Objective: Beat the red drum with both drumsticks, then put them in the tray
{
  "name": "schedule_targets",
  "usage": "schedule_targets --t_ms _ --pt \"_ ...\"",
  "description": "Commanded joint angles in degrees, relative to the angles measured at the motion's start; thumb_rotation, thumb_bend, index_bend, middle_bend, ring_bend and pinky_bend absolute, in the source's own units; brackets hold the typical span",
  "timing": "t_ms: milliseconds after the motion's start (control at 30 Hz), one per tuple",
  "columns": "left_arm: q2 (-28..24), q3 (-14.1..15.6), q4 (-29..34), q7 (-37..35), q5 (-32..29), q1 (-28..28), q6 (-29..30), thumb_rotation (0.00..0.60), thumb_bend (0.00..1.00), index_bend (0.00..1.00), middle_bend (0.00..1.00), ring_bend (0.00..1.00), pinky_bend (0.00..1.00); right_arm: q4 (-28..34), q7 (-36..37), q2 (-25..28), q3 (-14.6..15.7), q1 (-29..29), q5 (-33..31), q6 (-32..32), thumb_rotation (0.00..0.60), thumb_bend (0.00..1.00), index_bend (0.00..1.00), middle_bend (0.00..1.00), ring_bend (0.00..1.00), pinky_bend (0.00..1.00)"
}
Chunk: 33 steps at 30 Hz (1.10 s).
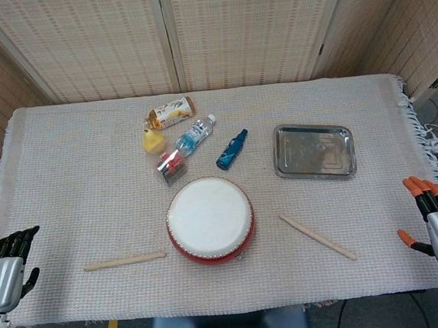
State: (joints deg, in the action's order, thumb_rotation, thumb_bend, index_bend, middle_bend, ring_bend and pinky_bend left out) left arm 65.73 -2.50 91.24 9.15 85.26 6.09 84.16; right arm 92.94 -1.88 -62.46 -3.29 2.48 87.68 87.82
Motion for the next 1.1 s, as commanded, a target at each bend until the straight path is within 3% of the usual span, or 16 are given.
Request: schedule_targets --t_ms 33,400,700,900,1100 --pt "-0.3 -0.1 0.1 -0.5 -0.1 0.0 -0.1 0.600 0.29 0.14 0.16 0.15 0.17 -0.2 0.3 0.1 0.0 -0.1 0.2 0.3 0.600 0.19 0.11 0.09 0.04 0.16" --pt "-2.9 0.1 2.7 -4.3 1.1 3.2 -5.0 0.600 0.29 0.28 0.22 0.19 0.17 -0.1 0.8 1.2 0.1 -0.2 2.4 1.8 0.600 0.19 0.11 0.09 0.04 0.16" --pt "0.6 0.2 3.8 -0.3 2.1 7.1 -9.9 0.600 0.32 0.31 0.23 0.20 0.18 0.1 1.5 1.7 0.4 -0.3 3.8 2.4 0.600 0.19 0.11 0.09 0.04 0.16" --pt "3.4 0.4 5.2 2.3 -0.3 10.2 -15.7 0.600 0.34 0.33 0.23 0.20 0.17 -0.1 2.3 1.9 0.9 -0.5 4.6 2.9 0.600 0.19 0.11 0.09 0.04 0.16" --pt "5.0 -0.2 7.6 6.5 -7.2 14.1 -24.1 0.600 0.34 0.31 0.18 0.14 0.14 -0.6 3.4 2.1 0.9 -0.8 4.4 3.2 0.600 0.19 0.11 0.09 0.04 0.16"
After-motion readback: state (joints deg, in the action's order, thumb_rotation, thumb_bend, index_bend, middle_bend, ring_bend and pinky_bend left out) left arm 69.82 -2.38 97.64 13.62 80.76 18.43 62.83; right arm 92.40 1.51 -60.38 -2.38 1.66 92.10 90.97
